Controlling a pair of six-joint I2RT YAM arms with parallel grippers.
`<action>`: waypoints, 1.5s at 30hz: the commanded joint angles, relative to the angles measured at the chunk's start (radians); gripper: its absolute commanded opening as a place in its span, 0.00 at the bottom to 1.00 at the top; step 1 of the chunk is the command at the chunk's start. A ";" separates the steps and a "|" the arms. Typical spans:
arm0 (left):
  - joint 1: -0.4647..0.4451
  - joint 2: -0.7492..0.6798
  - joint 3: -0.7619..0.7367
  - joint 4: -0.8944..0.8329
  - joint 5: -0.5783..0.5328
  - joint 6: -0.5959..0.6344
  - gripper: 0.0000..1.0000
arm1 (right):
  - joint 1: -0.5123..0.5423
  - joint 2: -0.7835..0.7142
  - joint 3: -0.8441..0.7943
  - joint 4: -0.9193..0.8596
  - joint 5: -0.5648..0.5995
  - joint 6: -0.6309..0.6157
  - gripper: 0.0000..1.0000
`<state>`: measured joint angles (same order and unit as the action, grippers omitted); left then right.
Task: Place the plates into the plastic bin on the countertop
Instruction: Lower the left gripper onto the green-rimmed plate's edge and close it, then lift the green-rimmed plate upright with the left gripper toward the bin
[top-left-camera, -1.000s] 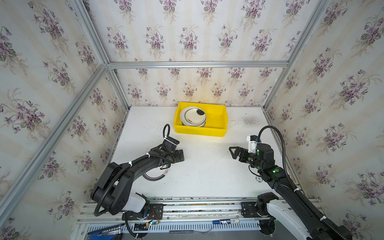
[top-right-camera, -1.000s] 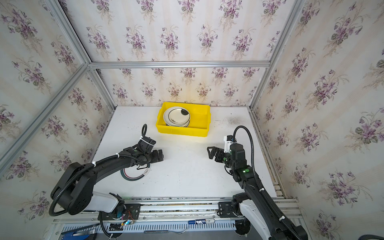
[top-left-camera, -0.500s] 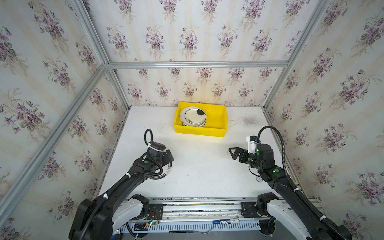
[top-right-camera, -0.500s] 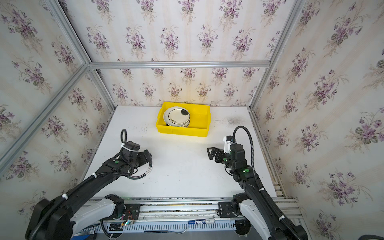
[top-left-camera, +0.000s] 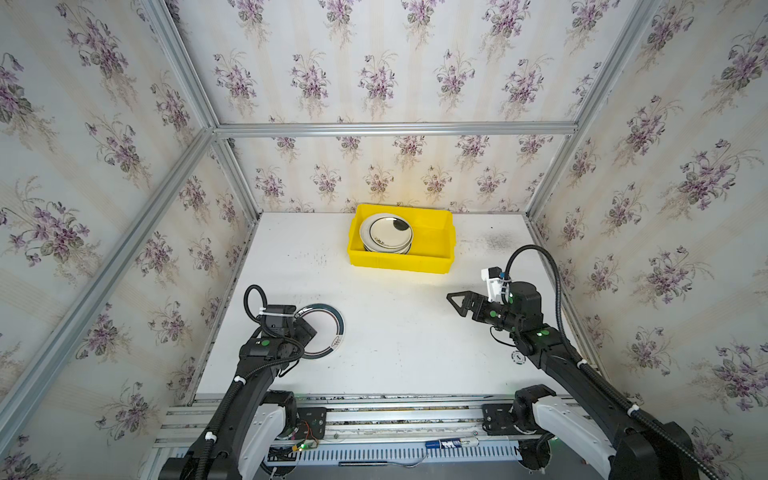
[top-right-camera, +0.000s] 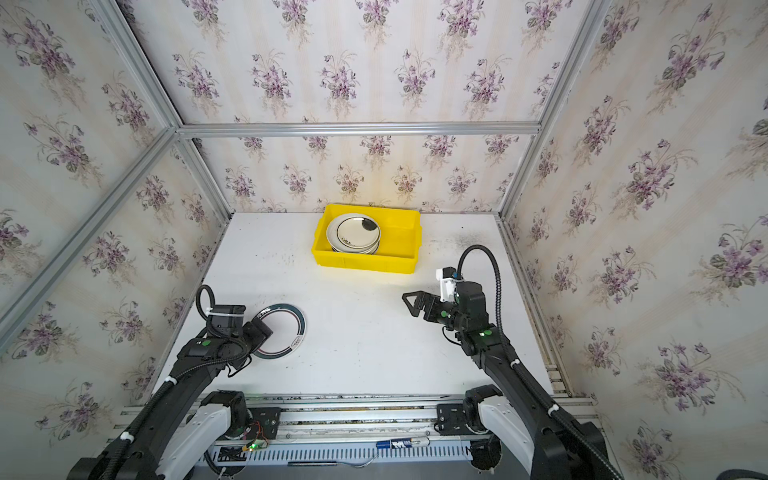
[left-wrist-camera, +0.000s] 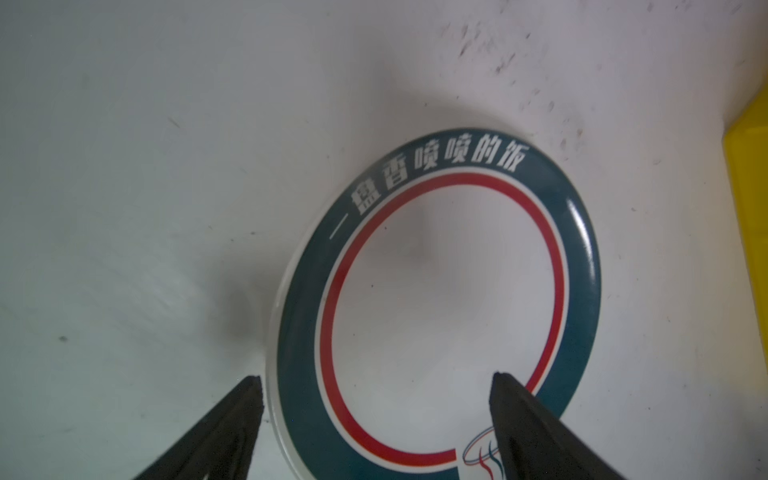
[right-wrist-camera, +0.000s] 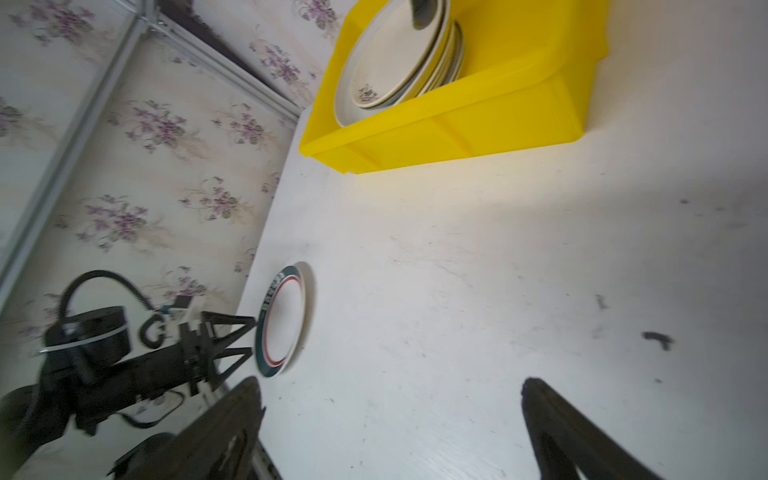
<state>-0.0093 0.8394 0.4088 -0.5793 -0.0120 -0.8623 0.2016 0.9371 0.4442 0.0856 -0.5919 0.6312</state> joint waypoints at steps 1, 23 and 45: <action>0.005 -0.003 -0.028 0.044 0.047 -0.032 0.87 | -0.001 0.046 0.017 0.210 -0.210 0.104 0.99; 0.019 -0.019 -0.159 0.187 -0.005 -0.064 0.41 | -0.001 0.023 0.011 0.054 -0.093 0.033 0.97; 0.019 0.312 -0.030 0.340 0.018 0.053 0.04 | -0.002 0.016 0.042 -0.070 0.021 0.017 0.97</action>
<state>0.0105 1.1175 0.3782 -0.0956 0.0475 -0.8722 0.2008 0.9581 0.4713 0.0139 -0.5915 0.6537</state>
